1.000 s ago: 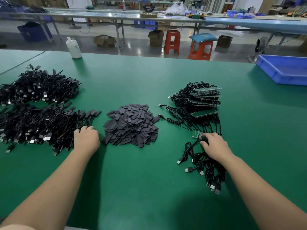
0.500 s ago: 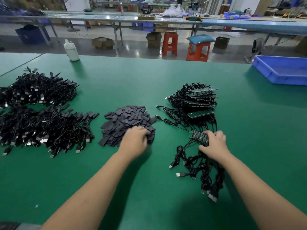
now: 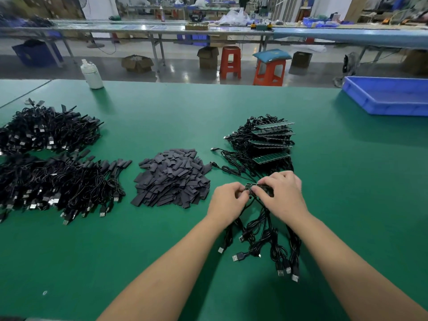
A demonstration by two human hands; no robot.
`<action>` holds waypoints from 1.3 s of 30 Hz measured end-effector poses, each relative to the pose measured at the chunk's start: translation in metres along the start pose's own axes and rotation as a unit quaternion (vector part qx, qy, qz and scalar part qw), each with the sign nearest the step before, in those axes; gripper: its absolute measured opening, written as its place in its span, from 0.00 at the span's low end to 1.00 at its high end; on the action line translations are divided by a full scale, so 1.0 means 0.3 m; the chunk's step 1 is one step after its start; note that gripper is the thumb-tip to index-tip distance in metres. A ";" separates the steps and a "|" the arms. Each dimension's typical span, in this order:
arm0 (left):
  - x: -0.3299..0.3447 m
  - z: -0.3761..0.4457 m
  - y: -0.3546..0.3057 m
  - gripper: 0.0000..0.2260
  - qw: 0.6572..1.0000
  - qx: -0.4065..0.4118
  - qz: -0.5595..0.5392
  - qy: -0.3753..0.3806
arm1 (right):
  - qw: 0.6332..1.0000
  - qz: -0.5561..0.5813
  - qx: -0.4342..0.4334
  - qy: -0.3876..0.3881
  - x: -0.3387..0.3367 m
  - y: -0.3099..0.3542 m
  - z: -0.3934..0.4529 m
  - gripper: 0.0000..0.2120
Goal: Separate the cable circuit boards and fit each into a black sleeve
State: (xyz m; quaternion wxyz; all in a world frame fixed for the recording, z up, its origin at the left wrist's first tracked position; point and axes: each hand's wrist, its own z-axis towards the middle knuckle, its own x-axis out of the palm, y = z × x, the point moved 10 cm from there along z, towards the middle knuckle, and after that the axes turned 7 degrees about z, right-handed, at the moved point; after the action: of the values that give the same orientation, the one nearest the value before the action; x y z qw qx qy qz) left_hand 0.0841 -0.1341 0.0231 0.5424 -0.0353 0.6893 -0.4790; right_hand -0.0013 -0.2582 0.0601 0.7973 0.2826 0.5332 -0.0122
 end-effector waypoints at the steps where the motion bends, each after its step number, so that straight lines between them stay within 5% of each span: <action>1: -0.002 -0.001 -0.005 0.08 1.000 0.000 0.005 0.002 | 1.000 0.009 -0.014 0.006 0.002 0.017 0.002 0.12; 6: -0.028 -0.001 -0.014 0.09 0.999 0.002 0.037 -0.010 | 0.996 0.074 -0.032 0.024 0.015 0.068 0.008 0.09; 23: -0.079 -0.054 -0.046 0.14 0.986 0.008 0.133 -0.098 | 0.998 -0.062 -0.025 -0.002 0.024 0.115 0.001 0.12; 29: -0.167 -0.045 0.044 0.12 0.992 -0.030 -0.004 -0.126 | 0.999 -0.049 0.008 0.014 0.037 0.022 0.015 0.12; 33: -0.192 -0.024 0.079 0.07 0.982 -0.048 -0.175 -0.056 | 0.994 -0.057 0.060 0.075 0.091 -0.057 0.015 0.21; 36: -0.174 -0.032 0.049 0.02 0.961 -0.043 -0.272 0.016 | 0.988 0.116 0.077 0.072 0.111 -0.009 0.011 0.18; 39: -0.189 -0.035 0.032 0.06 0.970 -0.028 -0.239 0.028 | 0.874 0.419 0.195 0.149 0.216 0.052 -0.036 0.19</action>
State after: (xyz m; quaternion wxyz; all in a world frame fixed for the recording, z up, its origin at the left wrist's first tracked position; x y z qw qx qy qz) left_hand 0.1036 -0.0901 0.0564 0.3917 -0.2010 0.6887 -0.5760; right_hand 0.0224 -0.2219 0.0083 0.5673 0.6279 0.4641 0.2618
